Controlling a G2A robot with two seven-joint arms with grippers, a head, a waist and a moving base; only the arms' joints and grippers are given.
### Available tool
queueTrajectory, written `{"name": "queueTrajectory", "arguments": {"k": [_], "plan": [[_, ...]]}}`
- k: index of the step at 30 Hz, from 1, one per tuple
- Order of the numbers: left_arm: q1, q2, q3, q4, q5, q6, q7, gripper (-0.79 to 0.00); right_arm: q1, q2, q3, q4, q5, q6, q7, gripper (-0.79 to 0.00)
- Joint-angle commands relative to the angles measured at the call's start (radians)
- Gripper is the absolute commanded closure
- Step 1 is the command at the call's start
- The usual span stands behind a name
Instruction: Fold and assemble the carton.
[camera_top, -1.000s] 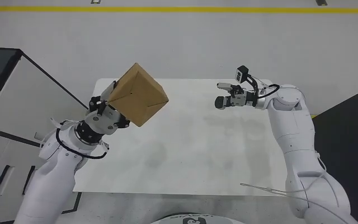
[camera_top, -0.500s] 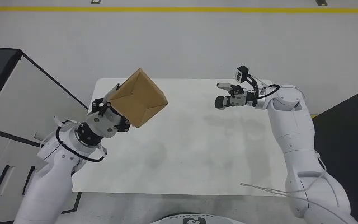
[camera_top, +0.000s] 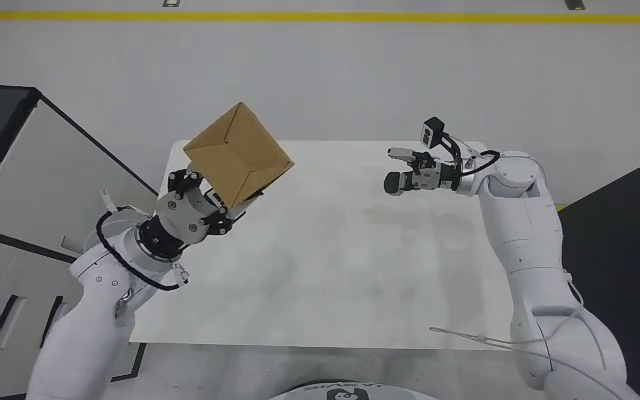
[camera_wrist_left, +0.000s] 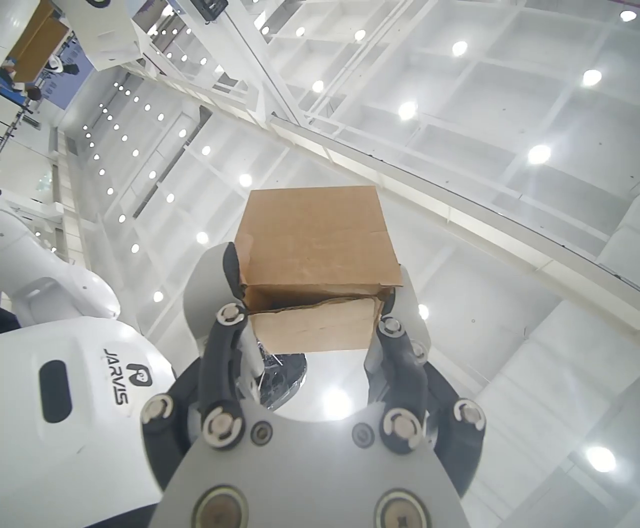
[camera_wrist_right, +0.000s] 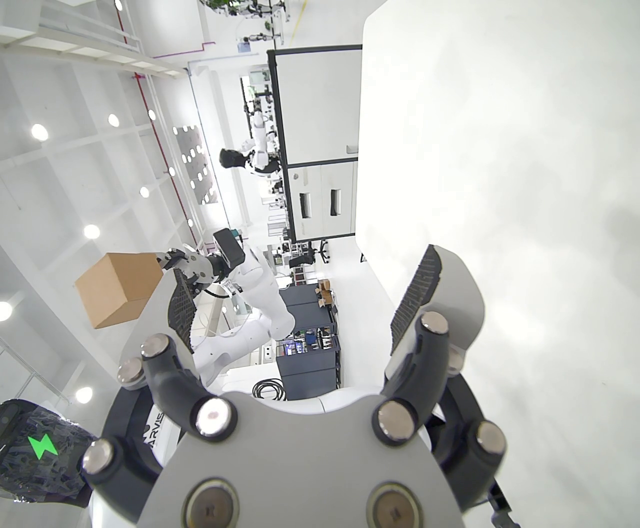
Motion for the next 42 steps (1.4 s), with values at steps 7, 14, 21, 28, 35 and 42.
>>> {"name": "queueTrajectory", "arguments": {"k": [7,14,21,28,35,42], "plan": [[0.019,-0.017,0.051,-0.024,-0.251,-0.008,0.094,0.000,0.000,0.000,0.000,0.000,0.000,0.000,0.000,-0.785],[0.033,-0.022,0.037,-0.041,-0.471,-0.006,0.266,0.000,0.000,0.000,0.000,0.000,0.000,0.000,0.000,-0.785],[0.045,-0.029,0.024,-0.055,-0.603,0.011,0.310,0.000,0.000,0.000,0.000,0.000,0.000,0.000,0.000,-0.785],[0.059,-0.036,0.009,-0.070,-0.626,0.016,0.320,0.000,0.000,0.000,0.000,0.000,0.000,0.000,0.000,-0.785],[0.061,-0.041,-0.030,-0.080,-0.458,0.021,0.289,0.000,0.000,0.000,0.000,0.000,0.000,0.000,0.000,-0.785],[0.048,-0.046,-0.044,-0.070,-0.075,-0.005,0.089,0.000,0.000,0.000,0.000,0.000,0.000,0.000,0.000,-0.785]]}}
